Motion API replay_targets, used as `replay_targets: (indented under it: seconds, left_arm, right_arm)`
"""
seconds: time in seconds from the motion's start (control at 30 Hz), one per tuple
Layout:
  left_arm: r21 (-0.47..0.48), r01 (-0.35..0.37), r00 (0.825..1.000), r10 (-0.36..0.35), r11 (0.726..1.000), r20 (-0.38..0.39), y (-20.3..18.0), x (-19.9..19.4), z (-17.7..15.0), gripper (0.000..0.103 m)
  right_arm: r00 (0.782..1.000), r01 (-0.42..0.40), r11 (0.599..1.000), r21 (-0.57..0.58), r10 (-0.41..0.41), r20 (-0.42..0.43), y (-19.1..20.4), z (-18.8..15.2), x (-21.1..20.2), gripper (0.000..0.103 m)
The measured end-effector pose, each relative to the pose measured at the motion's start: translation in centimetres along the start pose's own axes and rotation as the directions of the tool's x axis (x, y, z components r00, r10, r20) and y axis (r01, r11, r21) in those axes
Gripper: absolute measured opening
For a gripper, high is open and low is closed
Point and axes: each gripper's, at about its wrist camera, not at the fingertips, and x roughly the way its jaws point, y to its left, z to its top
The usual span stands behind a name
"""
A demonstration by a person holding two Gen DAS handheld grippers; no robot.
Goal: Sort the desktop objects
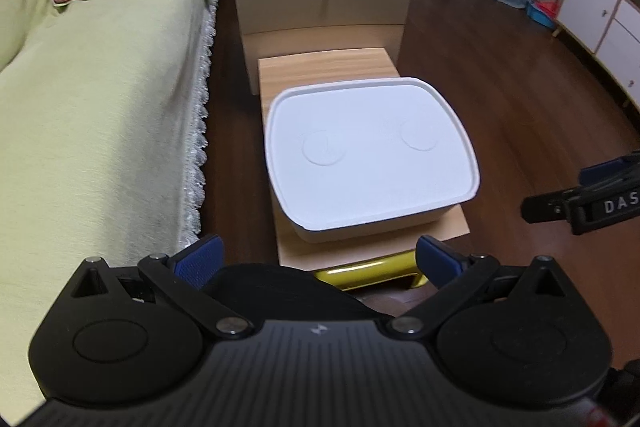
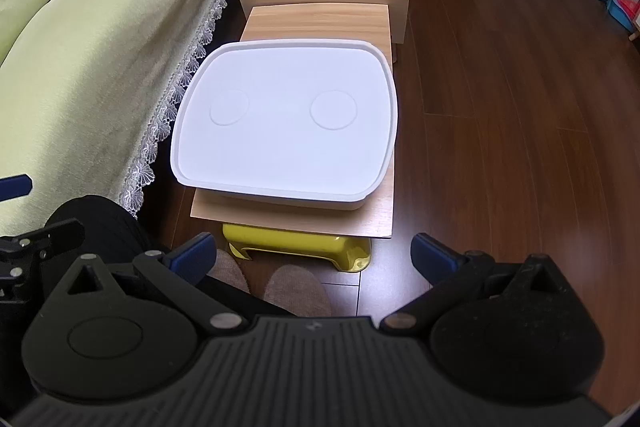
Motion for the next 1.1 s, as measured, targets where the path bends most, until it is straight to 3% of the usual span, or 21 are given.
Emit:
replay_targets:
  seconds: [0.53,1.1]
  left_arm:
    - [-0.064,-0.014,1.0,0.015,0.998,0.003,0.4,0.0,0.2,0.103]
    - [-0.052,-0.014,1.0,0.015,0.999,0.001,0.1,0.3,0.8,0.103]
  right_arm:
    - [1.0,-0.001,1.0,-0.007,0.001,0.001,0.1,0.0,-0.1,0.102]
    - [1.0,0.011,1.0,0.02,-0.011,0.003,1.0,-0.7,0.0,0.102]
